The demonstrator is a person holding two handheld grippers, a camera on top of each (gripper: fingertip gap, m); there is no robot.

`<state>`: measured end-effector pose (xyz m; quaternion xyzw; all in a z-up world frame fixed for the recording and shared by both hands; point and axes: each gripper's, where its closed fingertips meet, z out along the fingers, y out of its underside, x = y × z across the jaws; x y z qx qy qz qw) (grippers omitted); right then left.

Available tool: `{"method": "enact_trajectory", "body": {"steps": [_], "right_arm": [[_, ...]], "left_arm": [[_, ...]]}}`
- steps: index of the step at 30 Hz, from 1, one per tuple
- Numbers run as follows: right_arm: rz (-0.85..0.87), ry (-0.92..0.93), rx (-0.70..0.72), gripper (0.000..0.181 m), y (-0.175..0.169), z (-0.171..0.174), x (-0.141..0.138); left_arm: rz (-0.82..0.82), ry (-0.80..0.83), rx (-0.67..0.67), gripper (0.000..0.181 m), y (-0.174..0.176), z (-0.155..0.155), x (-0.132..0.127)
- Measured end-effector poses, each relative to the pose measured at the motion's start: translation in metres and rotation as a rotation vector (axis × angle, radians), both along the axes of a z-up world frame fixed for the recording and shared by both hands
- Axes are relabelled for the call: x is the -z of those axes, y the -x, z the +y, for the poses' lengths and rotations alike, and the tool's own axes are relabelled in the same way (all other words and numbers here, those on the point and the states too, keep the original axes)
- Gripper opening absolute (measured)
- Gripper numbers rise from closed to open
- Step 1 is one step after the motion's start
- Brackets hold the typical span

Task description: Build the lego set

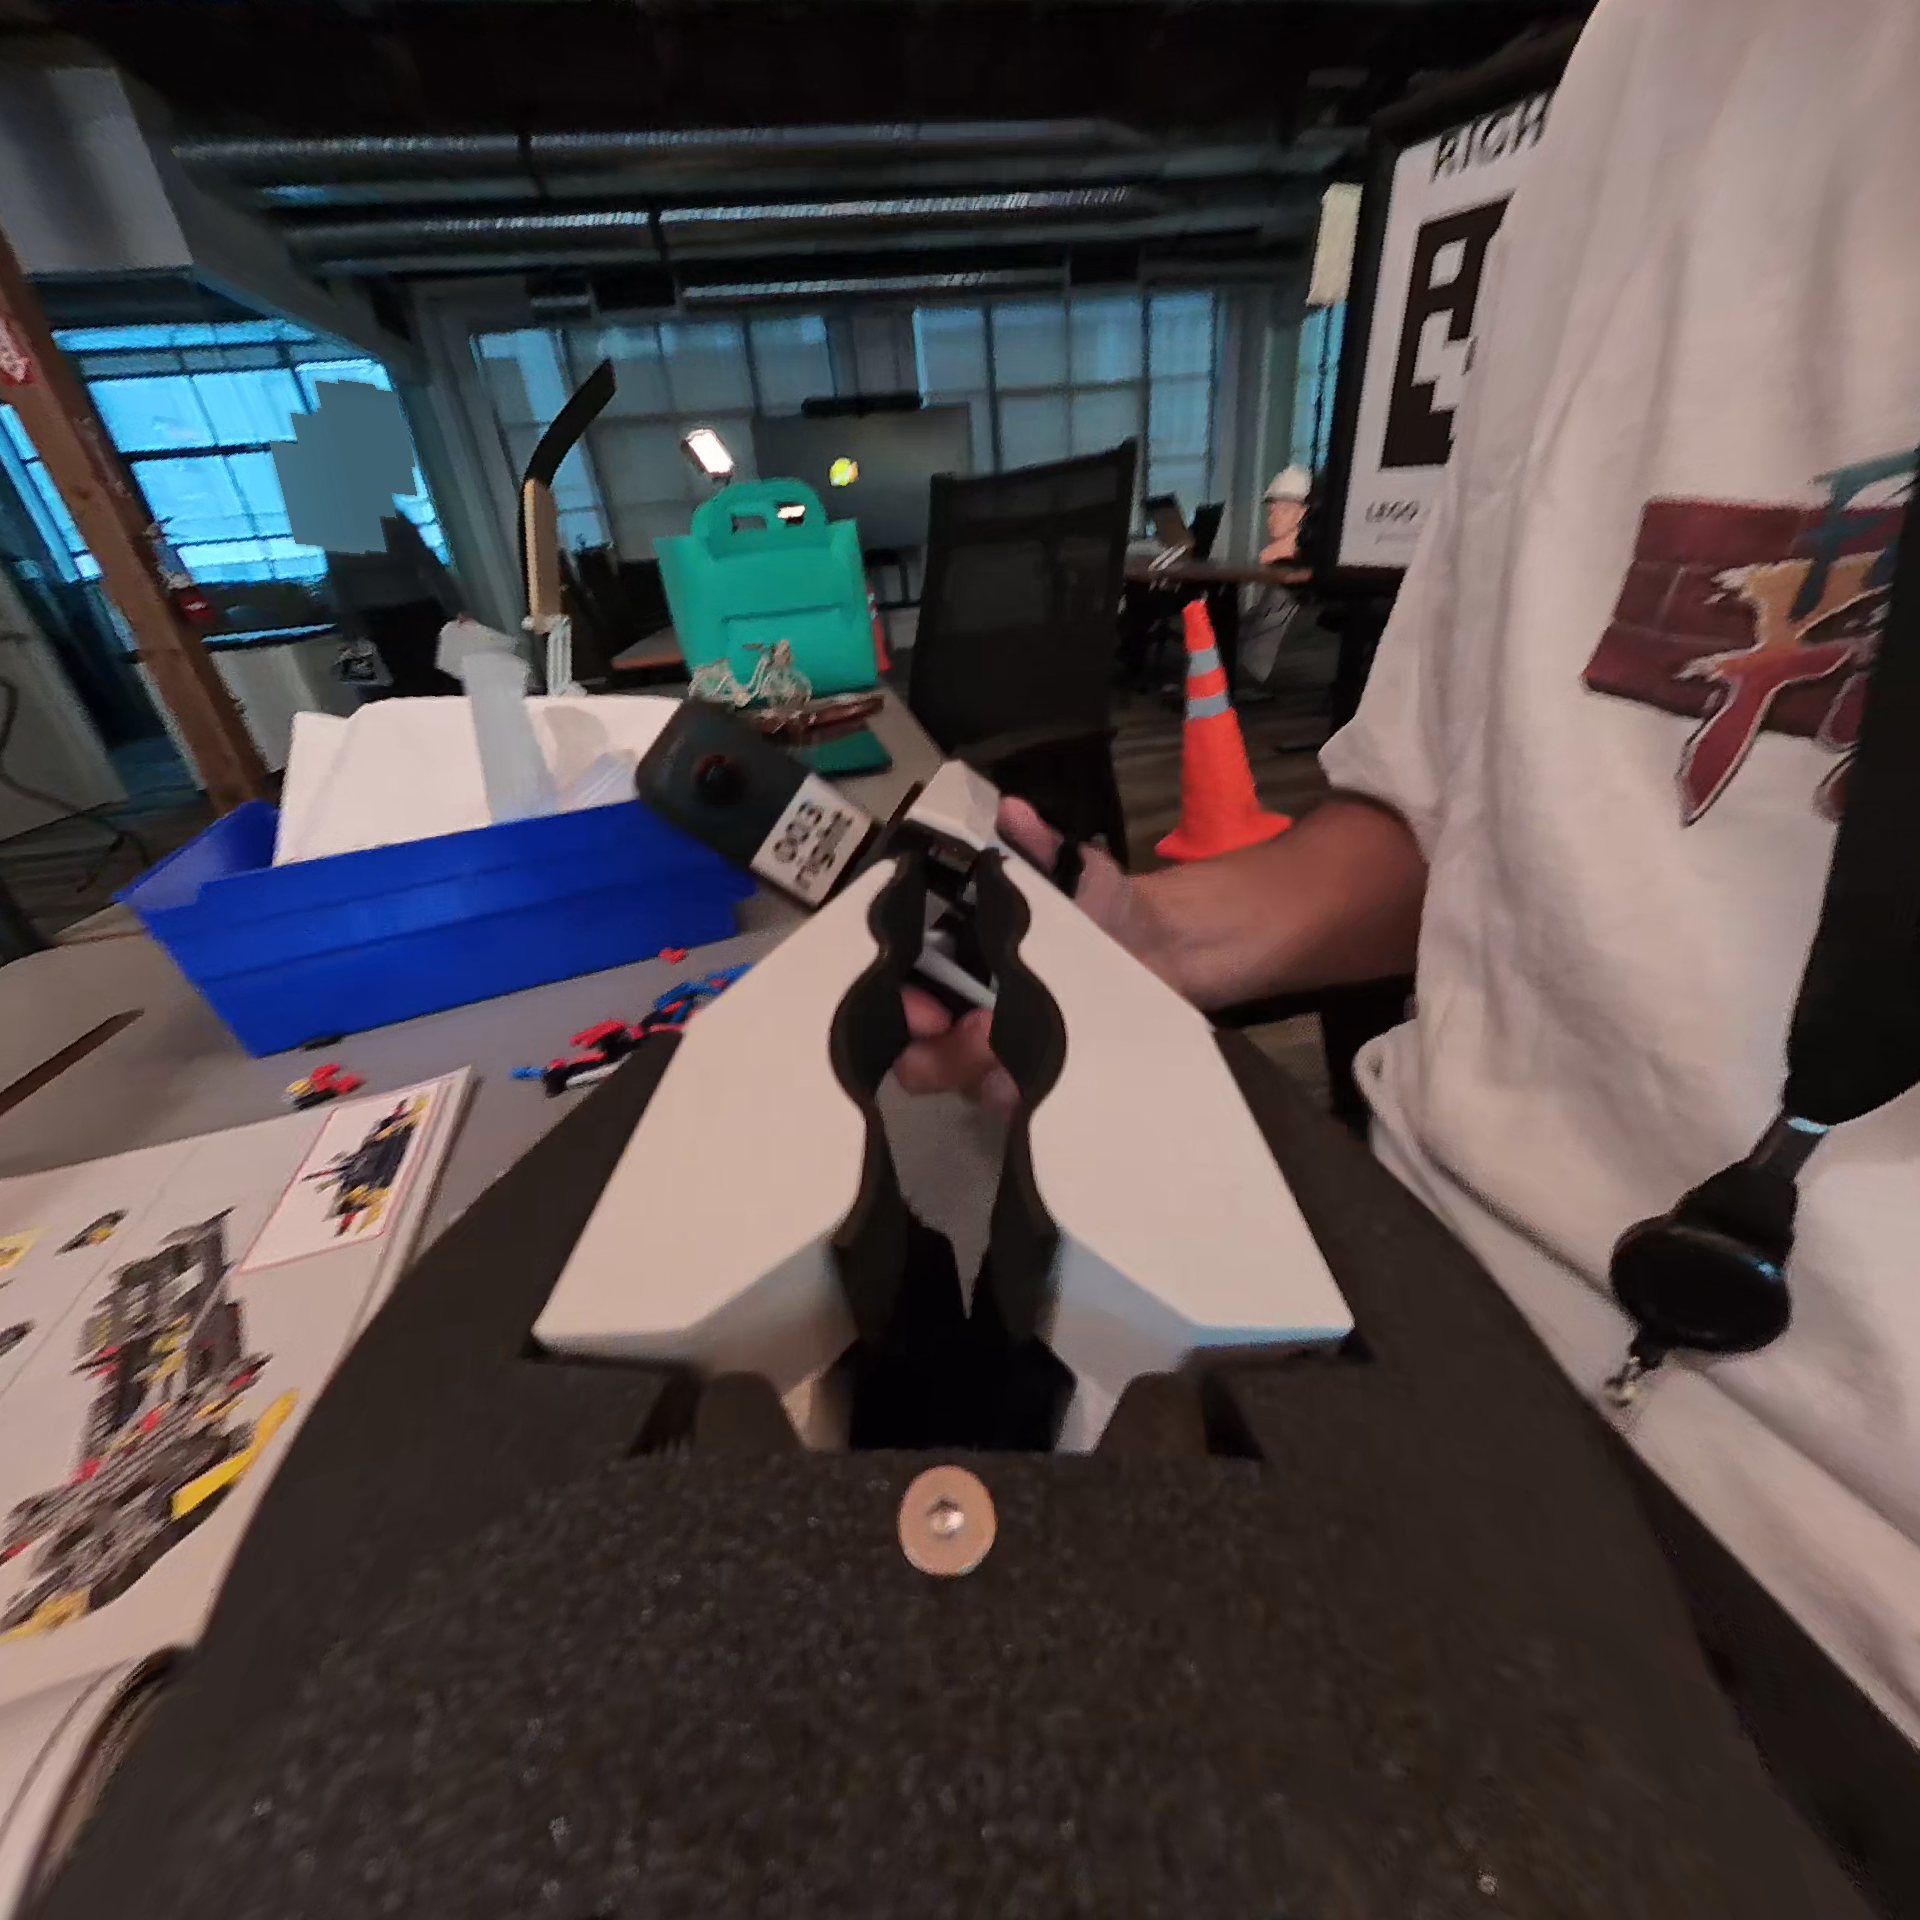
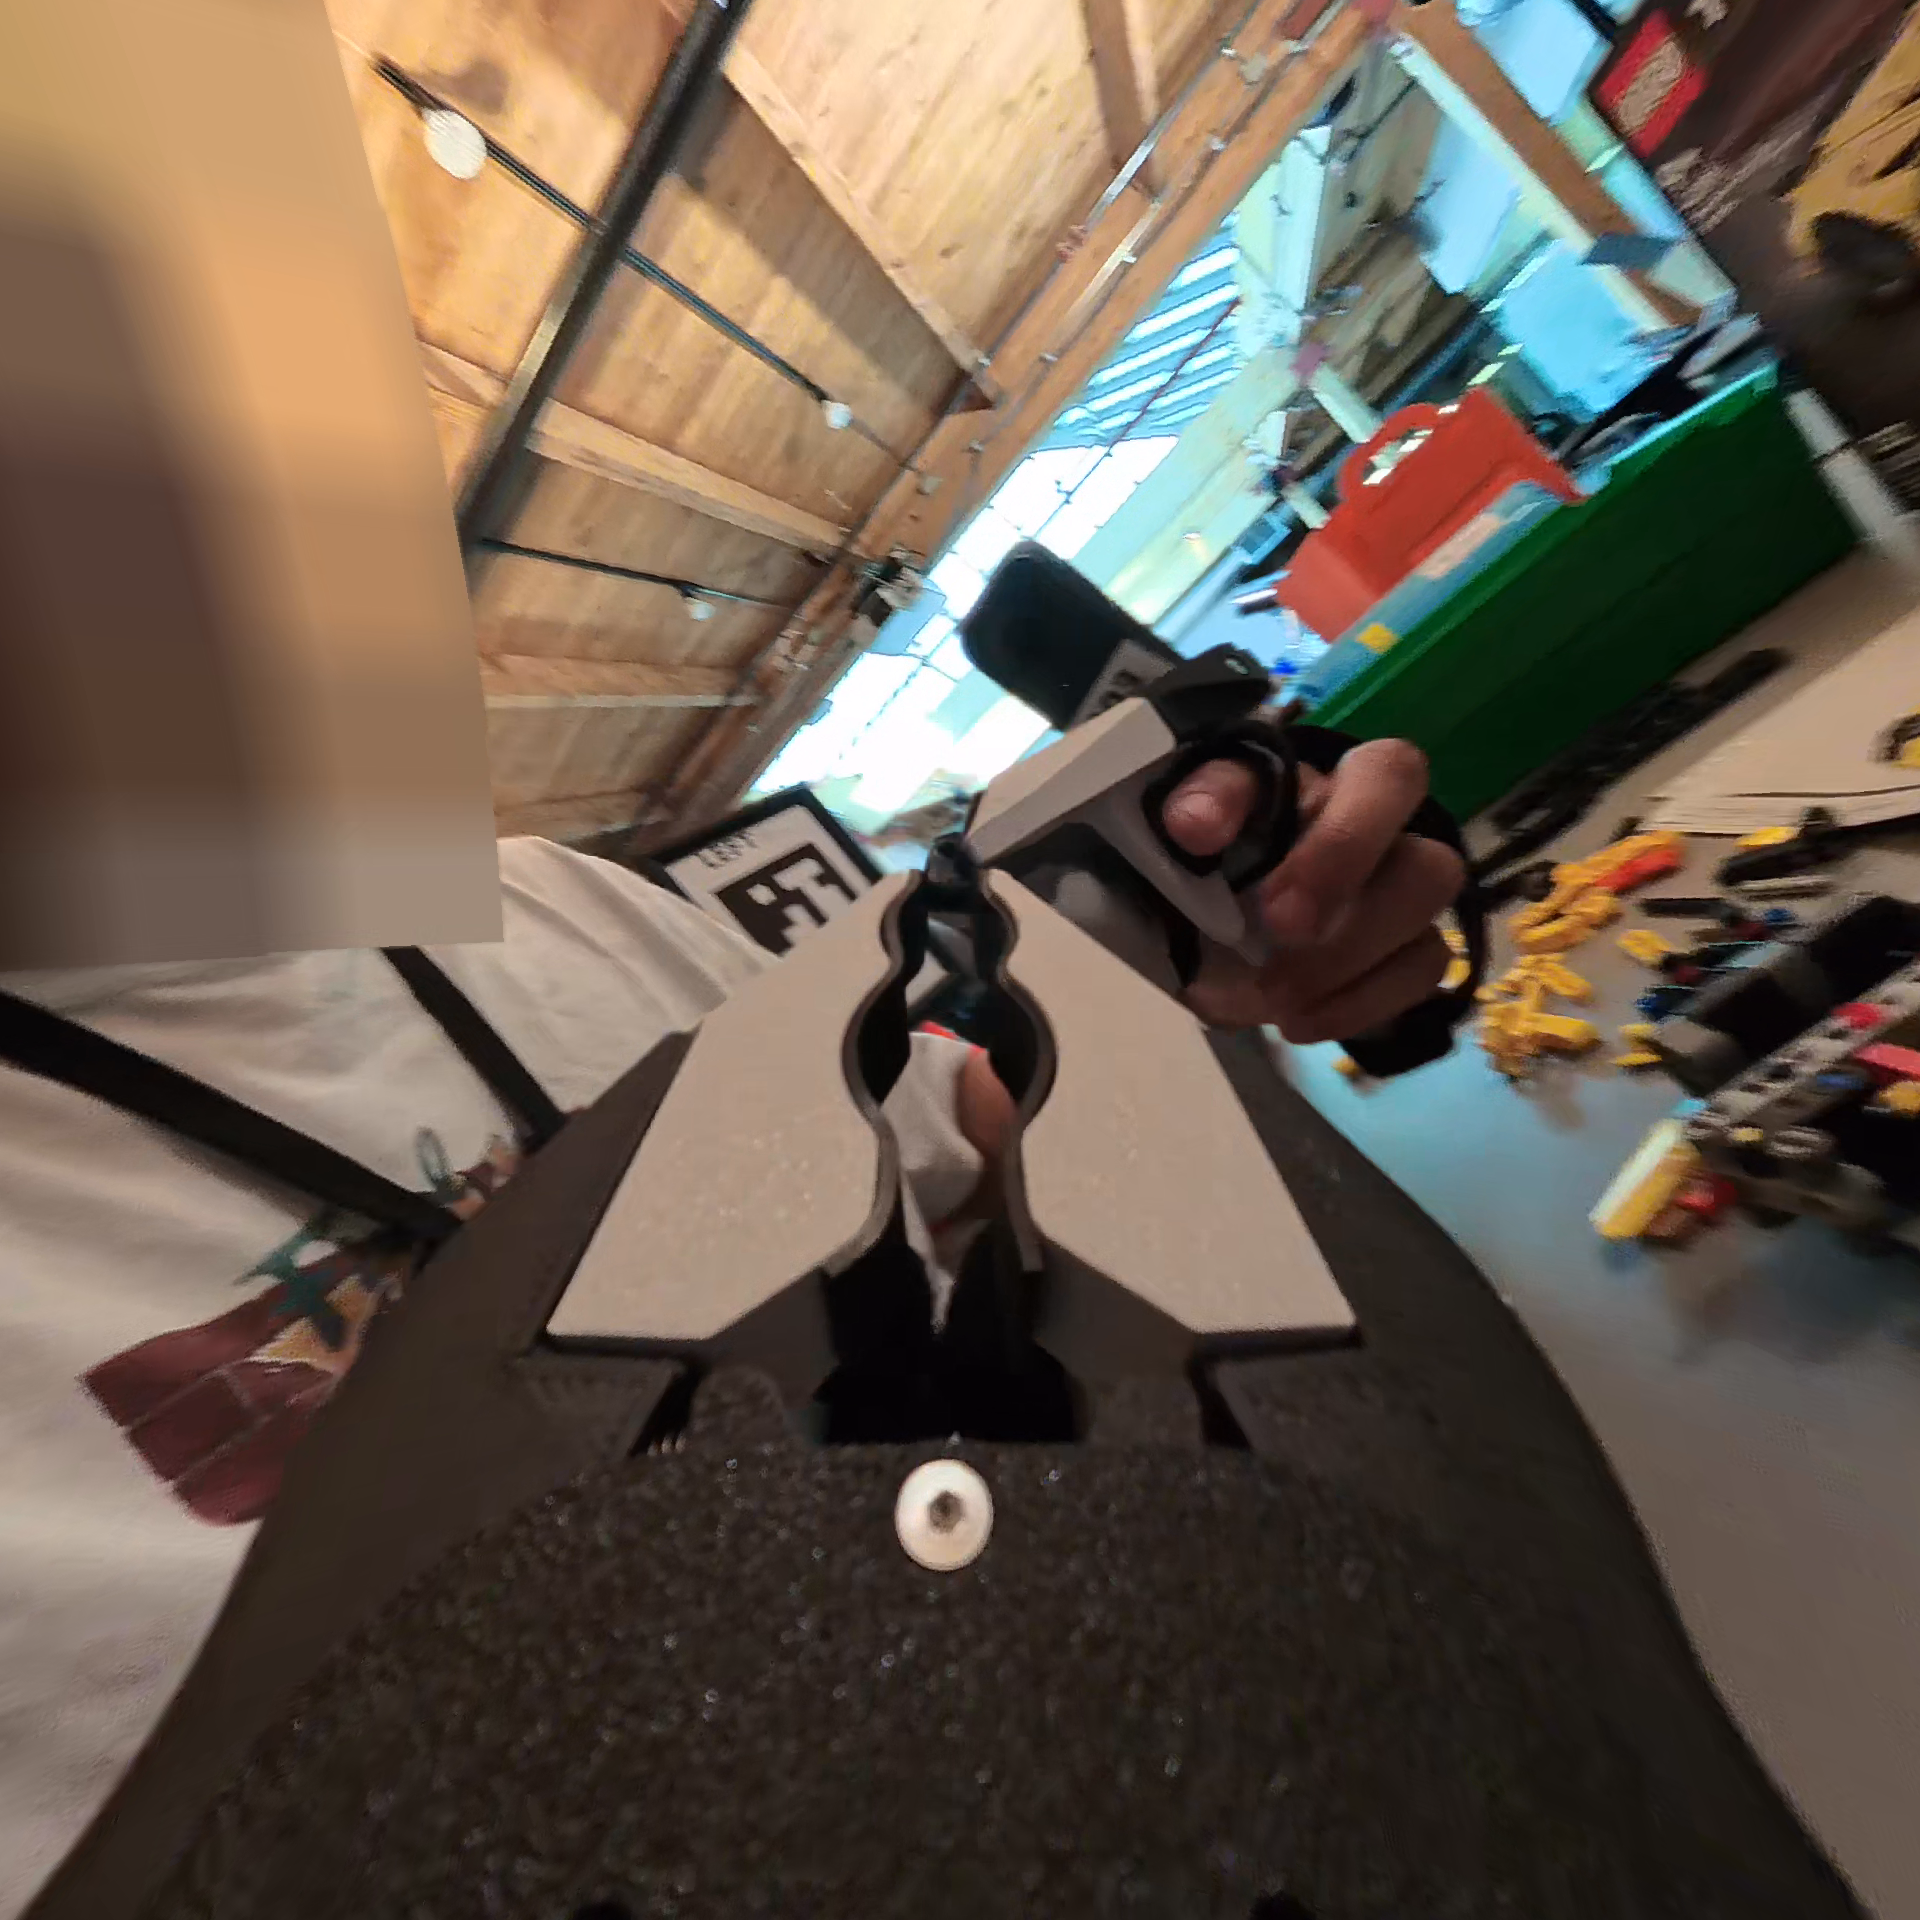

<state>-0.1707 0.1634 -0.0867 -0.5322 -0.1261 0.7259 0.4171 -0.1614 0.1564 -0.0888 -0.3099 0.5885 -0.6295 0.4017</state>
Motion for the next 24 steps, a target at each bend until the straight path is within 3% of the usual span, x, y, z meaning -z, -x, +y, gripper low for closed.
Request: {"method": "enact_trajectory", "body": {"steps": [4,8,24], "right_arm": [[-0.199,-0.05,0.151,0.006,-0.006,0.011,0.015],[-0.367,-0.113,0.257,0.006,-0.012,0.017,0.026],[-0.678,-0.267,0.516,0.006,-0.027,0.031,0.041]], "left_arm": [[0.066,-0.108,-0.087,0.008,-0.004,0.012,0.016],[0.138,-0.117,-0.112,0.006,-0.008,0.017,0.028],[0.37,-0.026,-0.163,0.004,-0.016,0.03,0.057]]}}
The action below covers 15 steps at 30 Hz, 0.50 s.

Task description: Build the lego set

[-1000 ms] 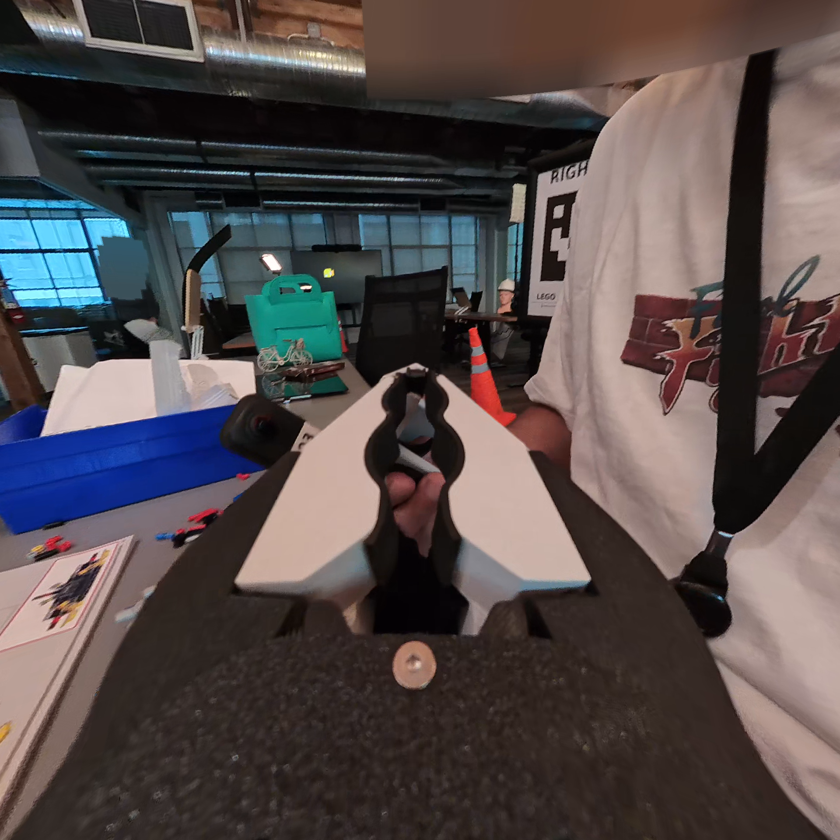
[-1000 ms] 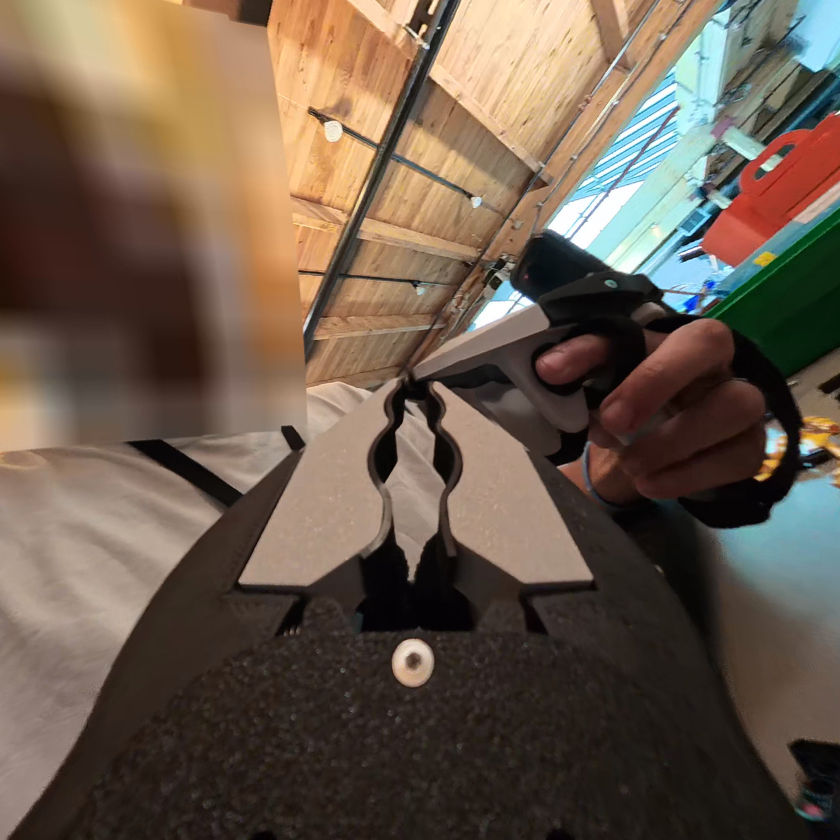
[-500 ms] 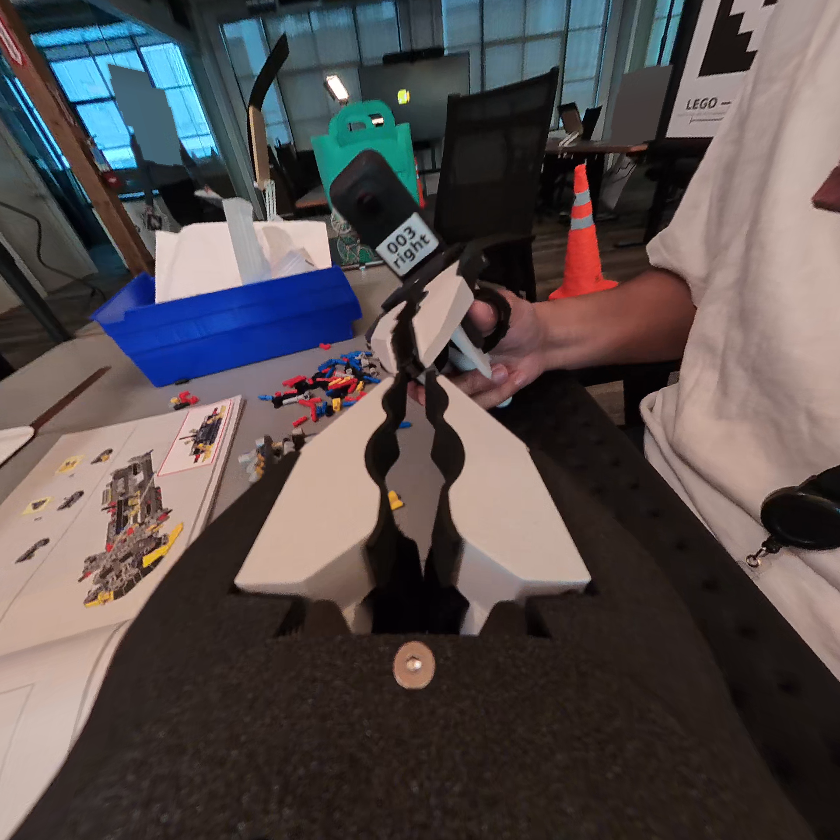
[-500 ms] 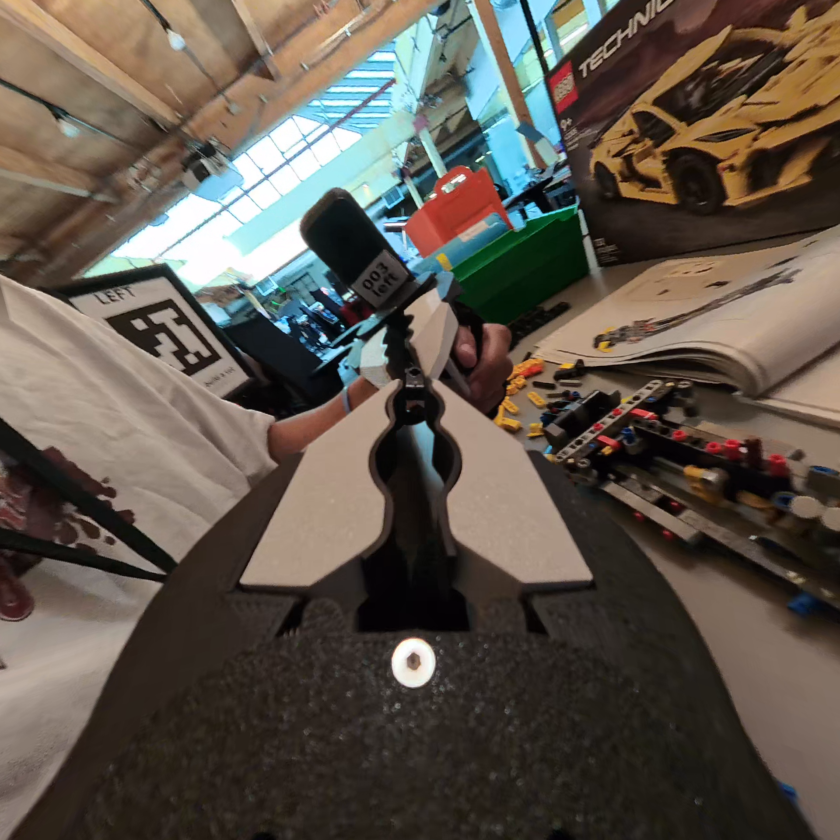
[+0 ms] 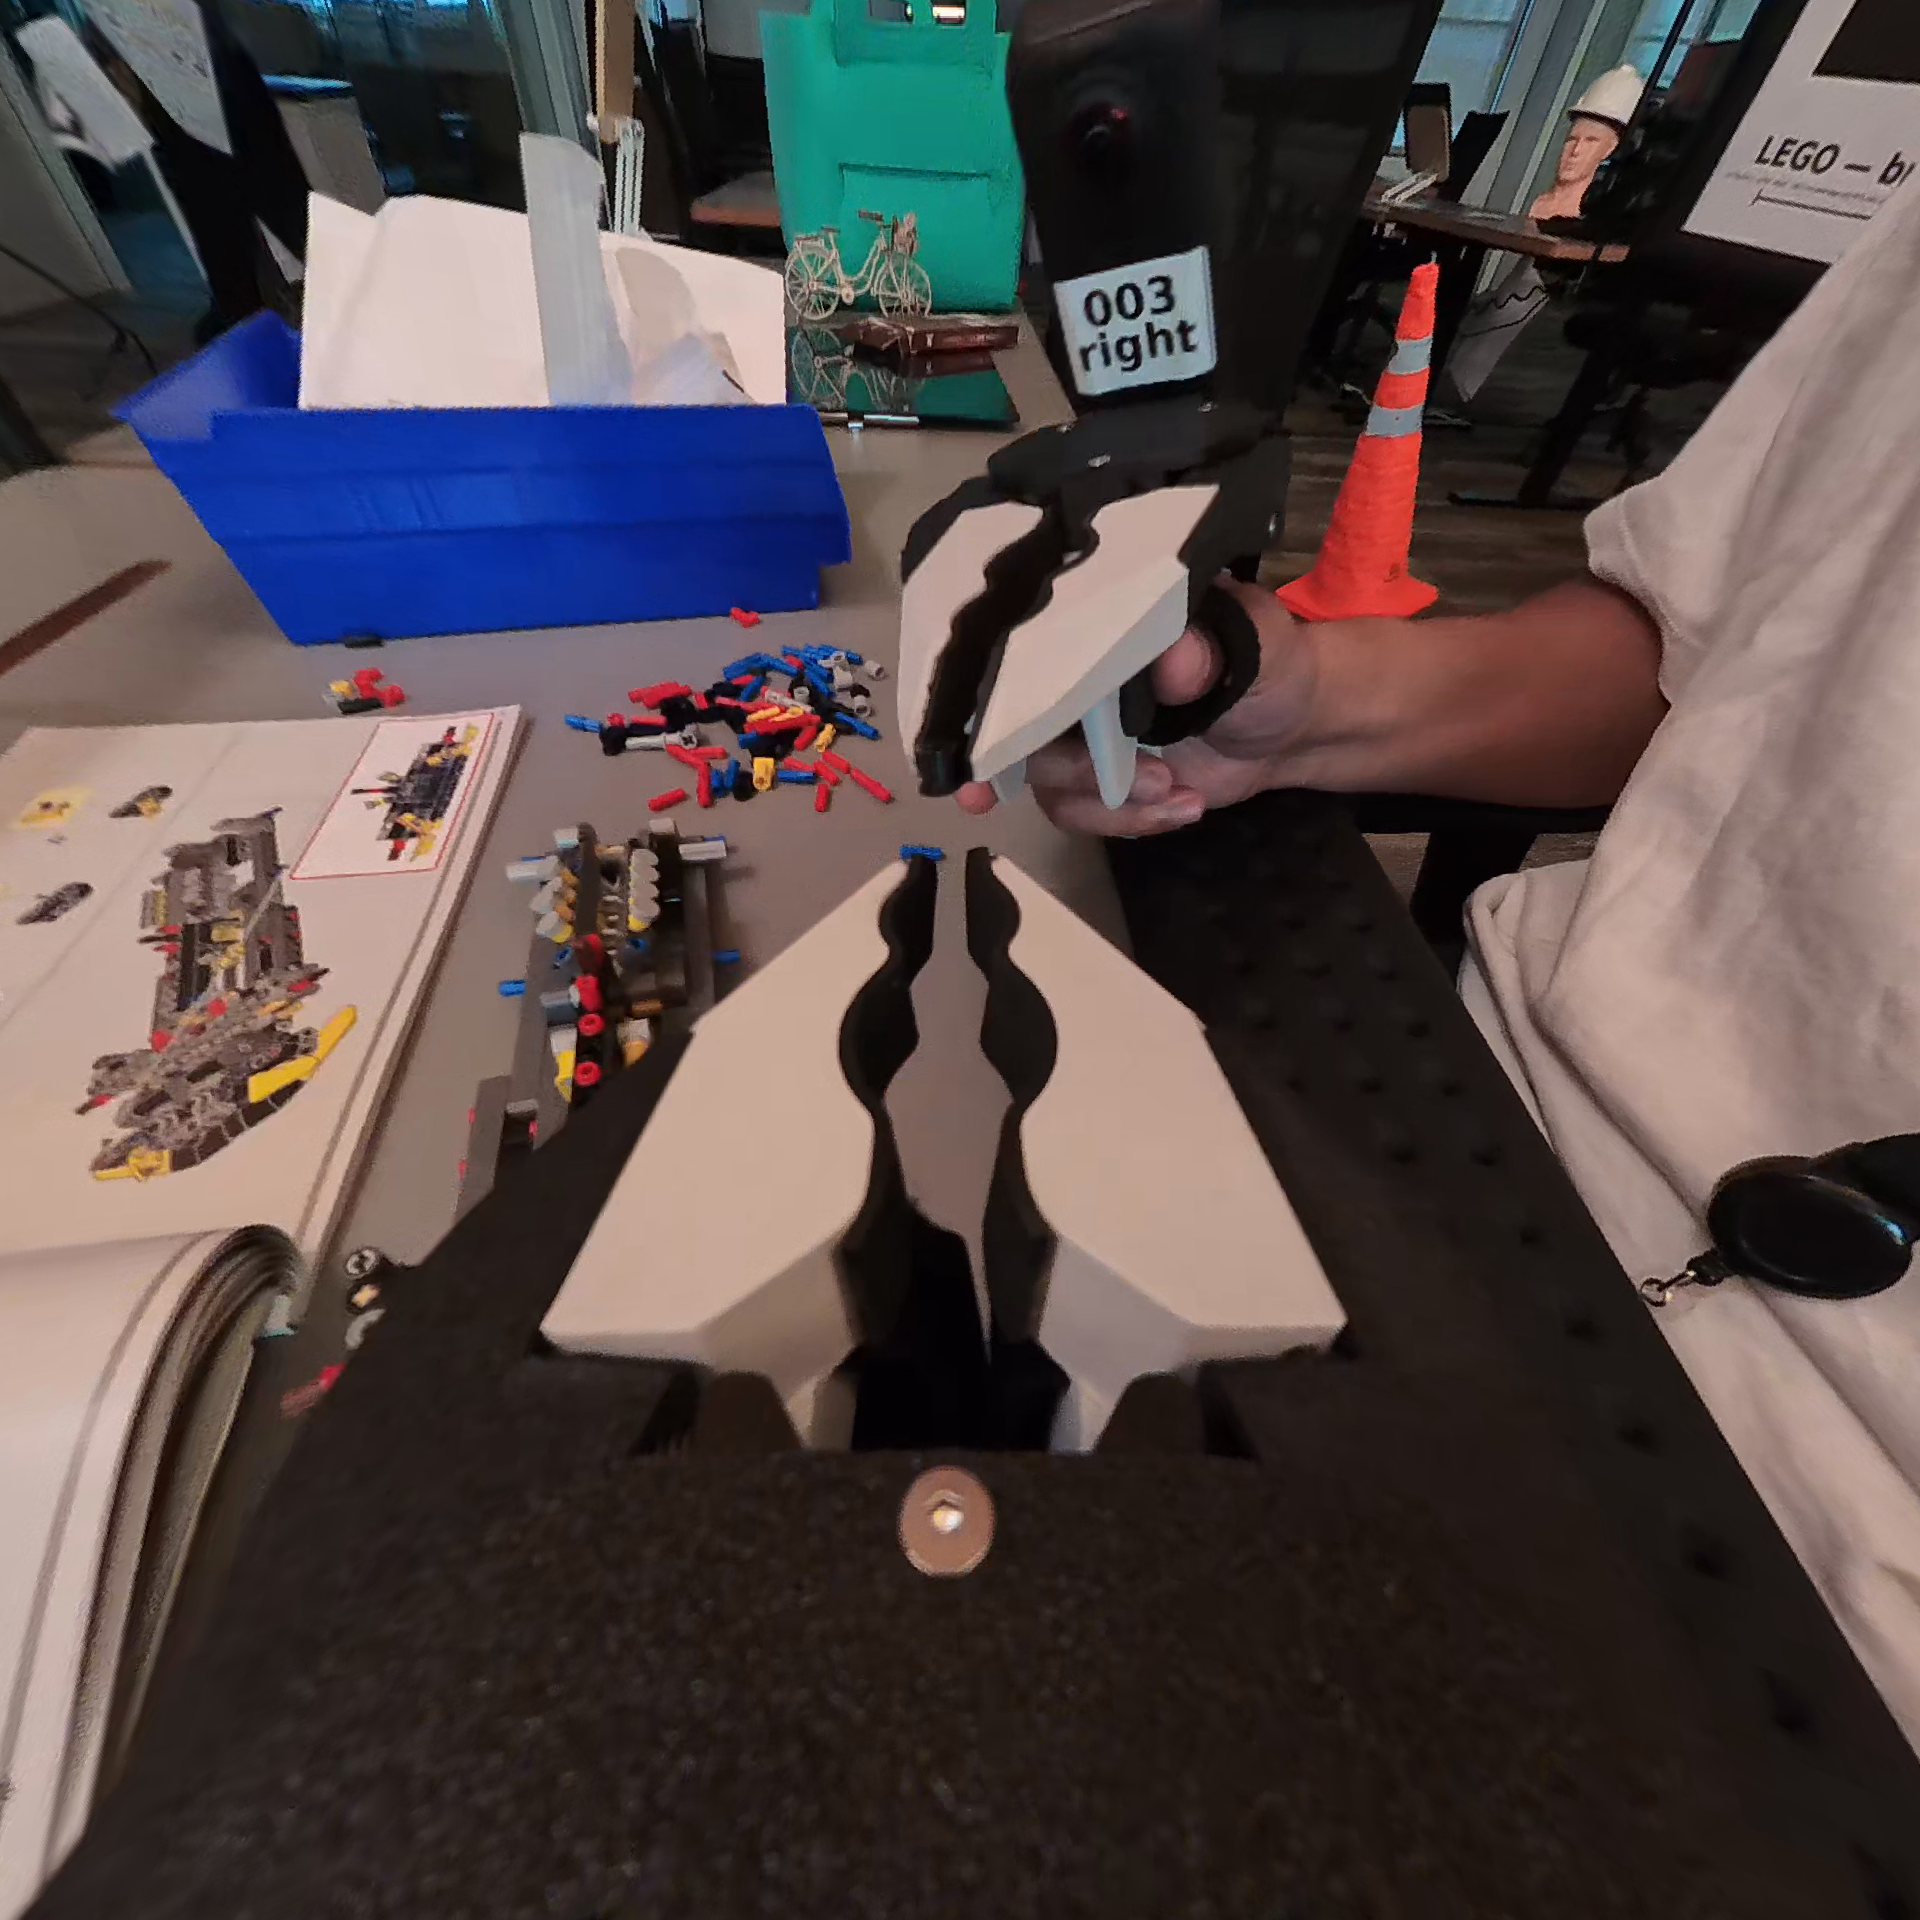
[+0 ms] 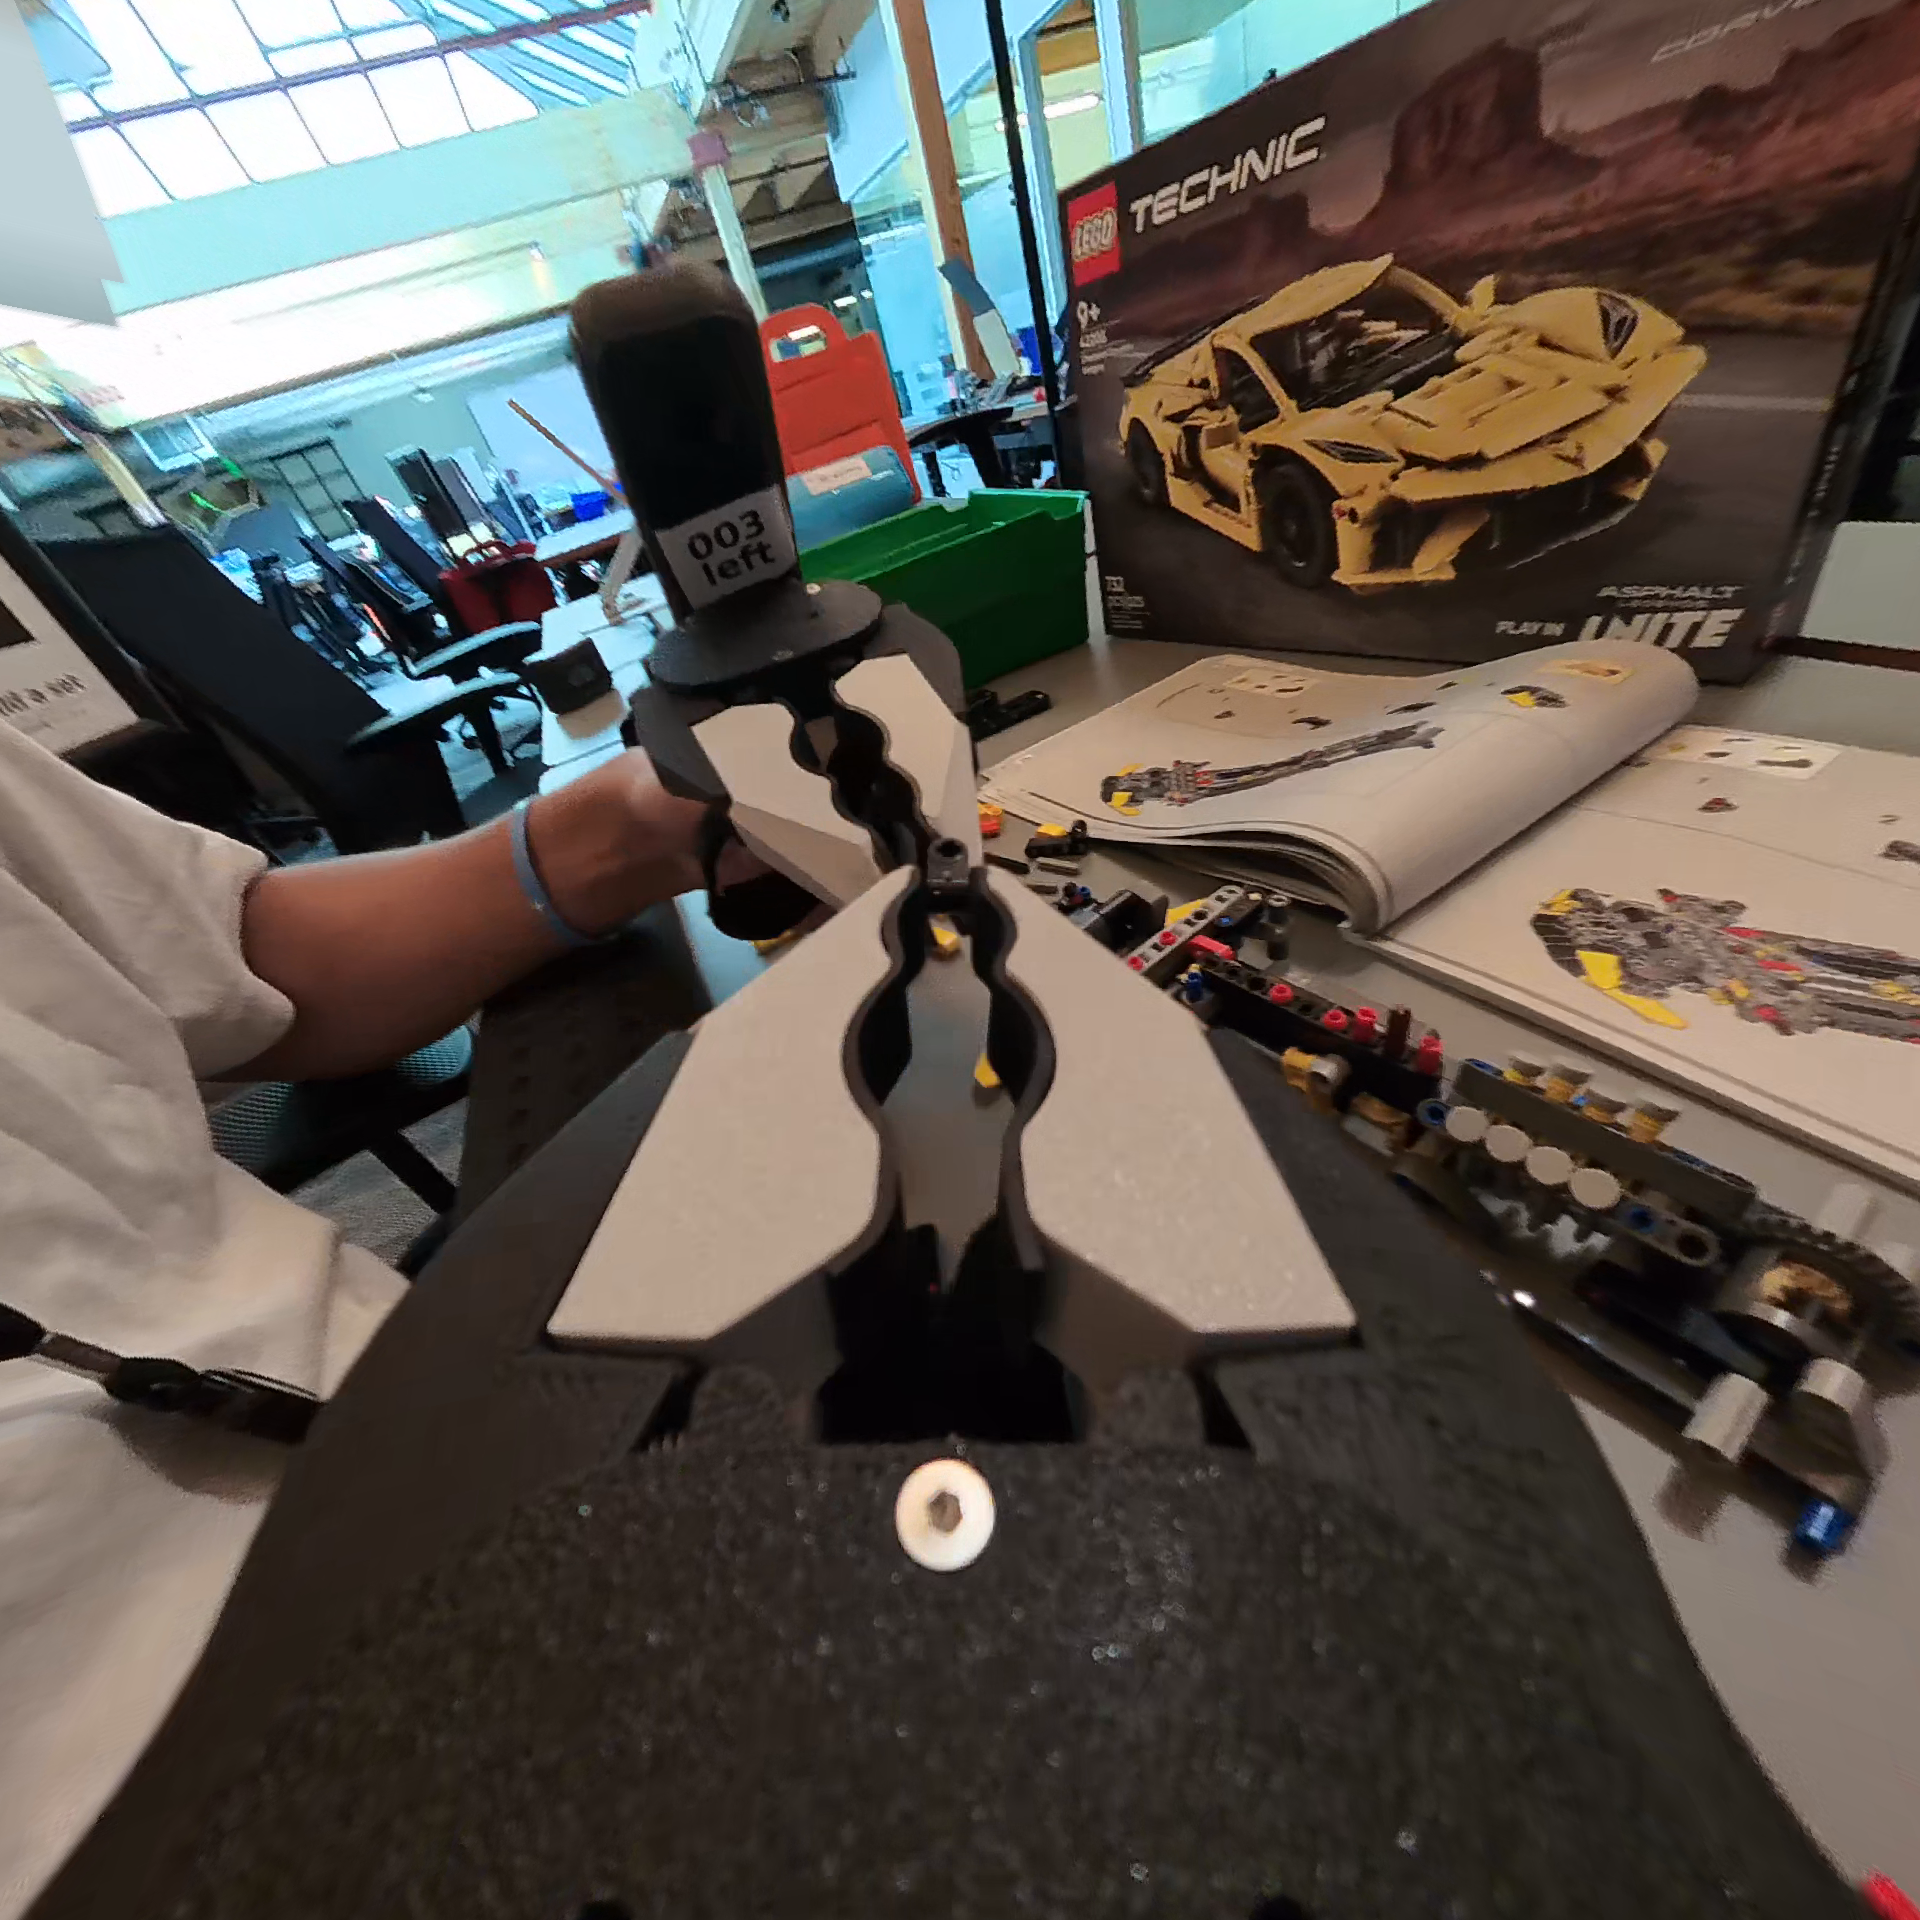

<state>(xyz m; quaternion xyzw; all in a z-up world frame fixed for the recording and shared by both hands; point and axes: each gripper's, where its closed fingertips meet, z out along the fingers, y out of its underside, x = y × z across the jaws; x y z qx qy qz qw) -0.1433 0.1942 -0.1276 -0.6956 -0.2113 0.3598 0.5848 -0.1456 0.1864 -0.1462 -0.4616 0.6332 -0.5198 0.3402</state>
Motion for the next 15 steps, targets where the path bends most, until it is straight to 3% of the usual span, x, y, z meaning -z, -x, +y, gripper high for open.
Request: {"method": "enact_trajectory", "body": {"steps": [5,11,15], "right_arm": [[-0.1,0.027,0.053,0.007,-0.019,0.001,0.012],[-0.269,0.054,0.309,0.006,-0.099,0.004,0.026],[-0.325,0.097,0.434,0.006,-0.135,-0.005,0.04]], "left_arm": [[0.045,0.02,-0.019,0.008,-0.002,0.002,0.008],[0.11,0.039,-0.074,0.016,-0.01,0.006,0.021],[0.075,0.014,-0.137,0.016,-0.023,0.007,0.014]]}}
